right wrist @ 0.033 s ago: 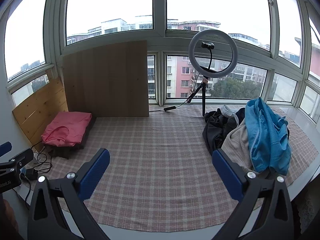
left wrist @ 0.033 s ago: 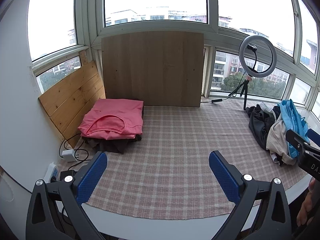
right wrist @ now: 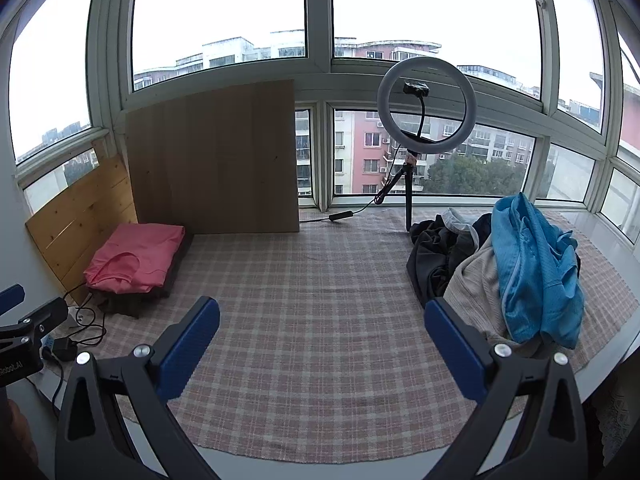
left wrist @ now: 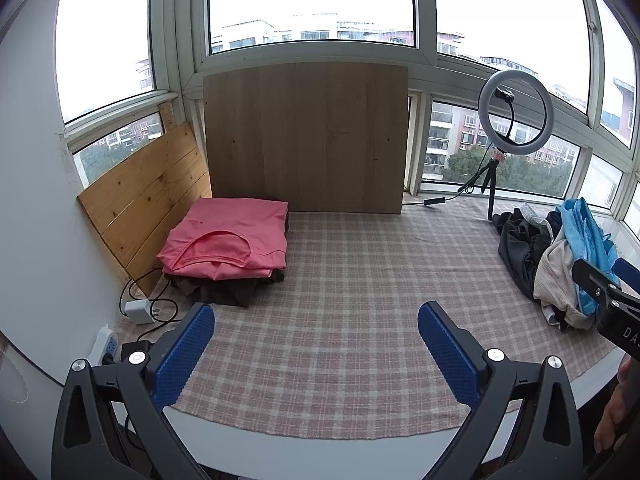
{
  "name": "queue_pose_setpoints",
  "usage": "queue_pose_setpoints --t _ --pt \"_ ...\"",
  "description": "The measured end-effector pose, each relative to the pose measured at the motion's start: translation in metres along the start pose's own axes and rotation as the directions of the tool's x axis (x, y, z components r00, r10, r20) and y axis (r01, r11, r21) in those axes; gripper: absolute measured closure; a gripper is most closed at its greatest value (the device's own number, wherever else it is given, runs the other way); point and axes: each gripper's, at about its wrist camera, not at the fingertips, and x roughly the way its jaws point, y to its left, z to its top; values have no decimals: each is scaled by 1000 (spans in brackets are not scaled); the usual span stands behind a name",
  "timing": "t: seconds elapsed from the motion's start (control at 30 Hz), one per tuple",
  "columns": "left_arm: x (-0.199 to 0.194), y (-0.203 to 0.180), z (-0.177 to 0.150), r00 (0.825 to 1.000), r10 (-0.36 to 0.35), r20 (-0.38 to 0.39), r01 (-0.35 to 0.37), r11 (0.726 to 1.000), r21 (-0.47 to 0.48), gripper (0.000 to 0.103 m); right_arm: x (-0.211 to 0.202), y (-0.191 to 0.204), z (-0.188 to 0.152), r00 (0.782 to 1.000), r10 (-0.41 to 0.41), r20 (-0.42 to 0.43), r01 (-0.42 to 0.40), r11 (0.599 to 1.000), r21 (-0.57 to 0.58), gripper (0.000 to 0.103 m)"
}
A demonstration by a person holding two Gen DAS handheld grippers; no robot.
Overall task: Fold clothes
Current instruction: 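Move the right tool toward the clothes pile and the blue coat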
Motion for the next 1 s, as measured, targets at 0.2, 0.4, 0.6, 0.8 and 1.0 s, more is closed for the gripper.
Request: queue_pose_setpoints --t 0.2,0.4,0.6,0.8,1.0 --pt "4 8 -1 1000 3 -20 -3 1000 -12 1 3 3 -3 1000 -16 -5 16 1000 9 0" --pt "10 12 -2 1000 -7 -25 7 1000 -10 1 7 5 -7 999 -31 -11 31 999 18 0" --pt "15 10 -2 999 -26 -19 26 1000 0 1 11 10 -12 998 -65 -27 65 998 7 0" --pt "22 6 2 997 -75 -8 76 997 27 1 15 10 -17 992 -111 -67 112 994 18 0" --pt "30 -9 9 990 -139 -2 139 988 66 1 10 -9 -19 980 -181 -81 187 980 70 0"
